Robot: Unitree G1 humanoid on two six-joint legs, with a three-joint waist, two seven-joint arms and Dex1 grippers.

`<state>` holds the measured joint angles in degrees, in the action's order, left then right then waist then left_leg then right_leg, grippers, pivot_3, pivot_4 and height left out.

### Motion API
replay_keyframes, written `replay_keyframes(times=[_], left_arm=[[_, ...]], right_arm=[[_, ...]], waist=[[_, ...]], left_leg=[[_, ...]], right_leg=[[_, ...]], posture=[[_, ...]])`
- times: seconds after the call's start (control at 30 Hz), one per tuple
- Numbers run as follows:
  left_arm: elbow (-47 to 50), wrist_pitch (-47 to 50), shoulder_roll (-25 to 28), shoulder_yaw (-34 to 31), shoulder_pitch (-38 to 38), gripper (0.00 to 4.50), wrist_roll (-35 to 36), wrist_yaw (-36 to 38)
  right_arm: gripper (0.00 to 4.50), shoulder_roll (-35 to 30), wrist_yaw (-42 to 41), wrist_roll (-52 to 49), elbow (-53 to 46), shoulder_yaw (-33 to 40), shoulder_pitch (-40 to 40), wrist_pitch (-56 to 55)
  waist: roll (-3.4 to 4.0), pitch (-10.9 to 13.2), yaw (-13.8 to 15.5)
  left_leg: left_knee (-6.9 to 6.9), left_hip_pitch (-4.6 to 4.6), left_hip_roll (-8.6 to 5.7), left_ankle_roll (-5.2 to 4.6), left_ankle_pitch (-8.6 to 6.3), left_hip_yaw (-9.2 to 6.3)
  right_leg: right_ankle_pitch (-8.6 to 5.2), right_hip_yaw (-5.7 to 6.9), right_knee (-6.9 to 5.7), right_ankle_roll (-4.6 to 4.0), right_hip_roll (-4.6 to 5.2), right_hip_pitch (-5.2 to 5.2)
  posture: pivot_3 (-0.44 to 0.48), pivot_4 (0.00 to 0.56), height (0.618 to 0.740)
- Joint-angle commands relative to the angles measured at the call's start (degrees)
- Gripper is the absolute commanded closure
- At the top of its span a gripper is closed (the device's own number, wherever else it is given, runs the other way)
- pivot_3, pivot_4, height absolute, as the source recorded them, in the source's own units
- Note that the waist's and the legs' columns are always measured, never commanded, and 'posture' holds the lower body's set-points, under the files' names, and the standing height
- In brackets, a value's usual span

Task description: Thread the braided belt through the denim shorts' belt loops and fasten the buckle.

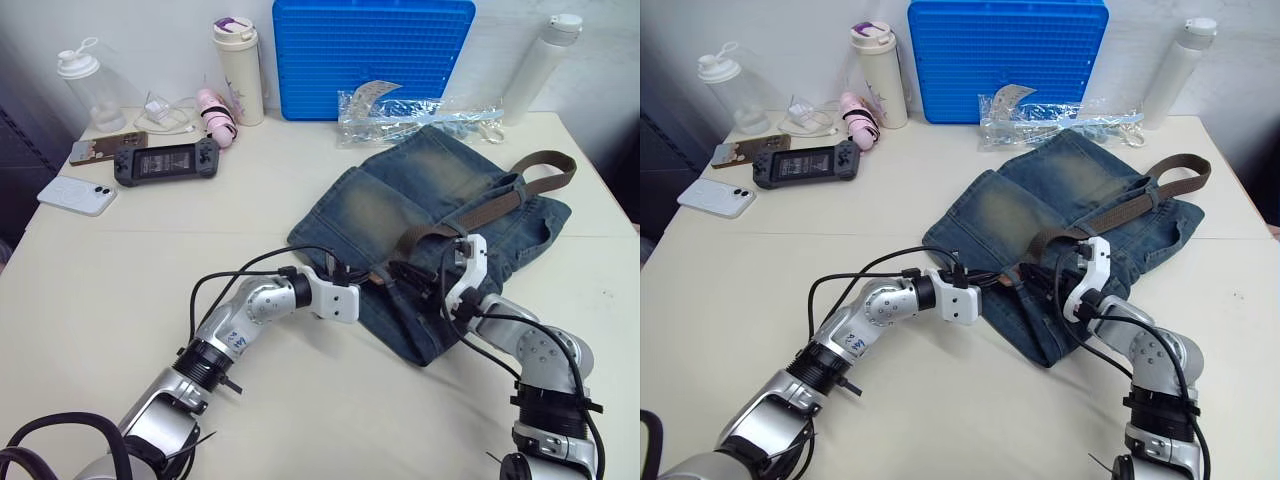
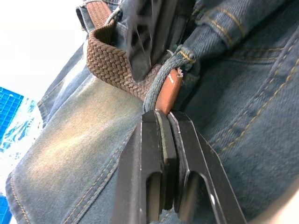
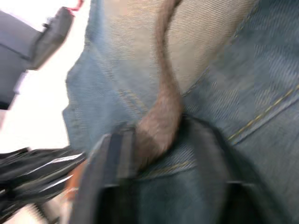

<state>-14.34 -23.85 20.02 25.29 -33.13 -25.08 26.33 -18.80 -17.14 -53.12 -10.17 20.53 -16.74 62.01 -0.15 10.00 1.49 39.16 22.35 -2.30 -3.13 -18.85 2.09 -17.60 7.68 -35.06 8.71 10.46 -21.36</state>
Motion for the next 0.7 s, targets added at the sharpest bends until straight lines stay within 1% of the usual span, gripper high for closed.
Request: replay_keyframes(times=[0.03,0.07,0.13,0.17,0.2,0.3,0.37,0.4,0.47,0.5,0.6,0.7], left_arm=[[2.5,-1.1,1.6,-1.9,-0.2,4.5,0.4,-0.3],[2.9,-1.2,2.1,-2.2,-0.2,4.5,0.7,0.1],[3.9,-1.8,3.4,-2.7,-0.2,4.5,1.2,0.6],[4.5,-2.2,4.0,-2.9,-0.2,4.5,1.5,1.0],[5.3,-2.7,4.7,-3.2,0.0,4.5,1.9,1.5],[8.0,-3.0,7.1,-4.8,0.8,4.5,3.7,3.3],[10.1,-3.4,9.5,-6.3,1.5,4.5,5.4,4.8],[11.4,-3.7,11.6,-7.6,2.2,4.5,7.0,6.1],[13.0,-4.3,14.5,-9.1,3.4,4.5,9.4,8.1],[13.6,-5.0,16.7,-10.1,4.4,4.5,10.2,9.1],[14.5,-7.0,21.9,-12.9,7.7,4.5,12.2,10.9],[14.0,-9.8,29.2,-18.5,15.4,4.5,14.6,12.3]], right_arm=[[0.61,-8.6,-3.5,0.1,-7.3,2.2,2.9,0.3],[0.61,-12.0,-5.7,2.2,-9.0,1.5,4.2,-1.8],[0.61,-16.8,-8.2,5.6,-9.6,0.7,6.0,-5.3],[1.1,-18.3,-8.6,7.3,-9.1,0.4,6.5,-6.9],[1.47,-20.1,-9.8,9.4,-8.4,-0.6,7.0,-8.8],[2.95,-24.7,-12.6,17.9,-4.8,-6.0,7.8,-15.2],[3.91,-25.6,-12.0,23.5,-1.1,-9.8,6.5,-18.9],[4.46,-25.4,-11.6,26.1,1.1,-12.2,5.1,-20.1],[4.46,-24.9,-11.7,29.0,3.9,-15.1,3.5,-21.4],[4.46,-24.5,-11.9,30.1,5.2,-16.4,2.7,-21.6],[4.46,-23.7,-12.4,32.0,7.7,-18.3,1.2,-21.4],[4.46,-22.9,-13.5,32.9,9.8,-19.4,-0.6,-21.0]], waist=[[0.06,0.0,0.1],[0.07,0.0,0.1],[0.07,0.0,0.1],[0.07,0.0,0.0],[0.07,0.0,-0.2],[0.07,0.0,-0.3],[0.07,0.1,-0.3],[0.07,0.0,-0.3],[0.1,0.1,-0.4],[0.1,0.1,-0.5],[0.09,0.1,-0.5],[0.05,0.0,-0.8]], left_leg=[[0.02,0.05,-0.04,-0.02,0.01,0.0],[0.02,0.06,-0.05,-0.03,0.01,0.02],[0.02,0.08,-0.06,-0.04,0.01,0.07],[0.02,0.07,-0.03,-0.04,0.01,0.09],[0.01,0.06,-0.02,-0.03,0.01,0.1],[-0.02,0.02,0.07,0.0,0.02,0.25],[-0.02,0.01,0.08,0.01,0.03,0.27],[-0.01,0.02,0.08,0.01,0.03,0.28],[-0.02,0.01,0.09,0.03,0.04,0.28],[-0.01,-0.01,0.1,0.03,0.04,0.27],[0.0,-0.04,0.1,0.03,0.05,0.25],[0.0,-0.14,0.1,0.04,0.04,0.2]], right_leg=[[0.0,0.0,0.03,0.0,0.04,-0.02],[0.0,0.0,0.05,0.0,0.06,-0.03],[0.0,-0.02,0.11,0.0,0.07,-0.03],[0.0,-0.01,0.14,0.0,0.06,-0.03],[0.0,0.0,0.14,0.0,0.05,-0.03],[0.0,-0.01,0.19,0.0,0.02,-0.03],[0.0,-0.01,0.19,0.0,0.02,-0.03],[0.0,-0.02,0.2,0.0,0.02,-0.03],[-0.01,-0.01,0.21,0.0,0.02,-0.04],[-0.01,-0.02,0.19,-0.01,0.02,-0.04],[-0.01,-0.01,0.19,-0.01,0.02,0.02],[-0.01,-0.02,0.23,-0.01,0.01,0.14]], posture=[[0.0,0.15,0.693],[0.0,0.15,0.693],[0.0,0.15,0.693],[0.0,0.15,0.693],[0.0,0.15,0.693],[0.0,0.15,0.693],[0.0,0.15,0.693],[0.0,0.15,0.693],[0.0,0.15,0.693],[0.0,0.15,0.693],[0.0,0.15,0.693],[0.0,0.15,0.693]])
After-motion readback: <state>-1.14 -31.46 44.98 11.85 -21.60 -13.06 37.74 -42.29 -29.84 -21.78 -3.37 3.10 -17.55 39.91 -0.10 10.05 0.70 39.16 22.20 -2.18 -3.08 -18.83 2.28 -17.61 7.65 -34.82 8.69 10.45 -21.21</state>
